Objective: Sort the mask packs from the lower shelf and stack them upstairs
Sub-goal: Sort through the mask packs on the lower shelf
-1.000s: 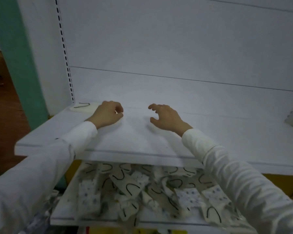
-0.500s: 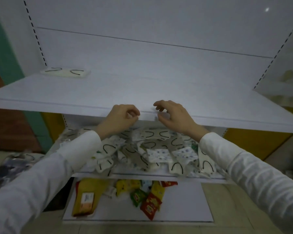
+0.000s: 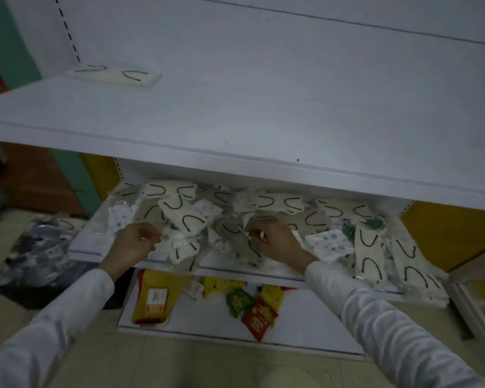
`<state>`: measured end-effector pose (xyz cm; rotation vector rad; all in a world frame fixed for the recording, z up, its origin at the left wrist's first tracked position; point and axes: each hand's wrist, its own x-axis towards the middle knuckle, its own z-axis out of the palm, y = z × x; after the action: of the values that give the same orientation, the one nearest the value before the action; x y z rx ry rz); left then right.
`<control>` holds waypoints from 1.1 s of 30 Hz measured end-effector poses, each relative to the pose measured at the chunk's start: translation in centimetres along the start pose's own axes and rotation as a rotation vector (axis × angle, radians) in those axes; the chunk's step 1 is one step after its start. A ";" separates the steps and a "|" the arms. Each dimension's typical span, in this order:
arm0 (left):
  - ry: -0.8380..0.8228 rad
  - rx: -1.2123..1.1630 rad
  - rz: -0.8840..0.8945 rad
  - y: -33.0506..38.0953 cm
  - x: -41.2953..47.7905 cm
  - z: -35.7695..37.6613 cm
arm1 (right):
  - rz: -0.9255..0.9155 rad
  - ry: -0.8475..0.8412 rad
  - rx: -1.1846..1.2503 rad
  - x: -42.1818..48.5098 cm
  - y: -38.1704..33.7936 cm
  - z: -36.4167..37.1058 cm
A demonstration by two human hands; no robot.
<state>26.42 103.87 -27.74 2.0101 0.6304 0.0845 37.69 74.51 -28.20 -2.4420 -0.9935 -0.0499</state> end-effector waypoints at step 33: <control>0.042 -0.995 -0.370 -8.7 13.0 3.4 | 0.447 -0.491 0.805 18.4 -3.6 19.6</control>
<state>35.24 110.42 -39.31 0.9238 0.7748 0.1763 45.82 97.60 -39.81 -1.8638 -0.4653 0.9464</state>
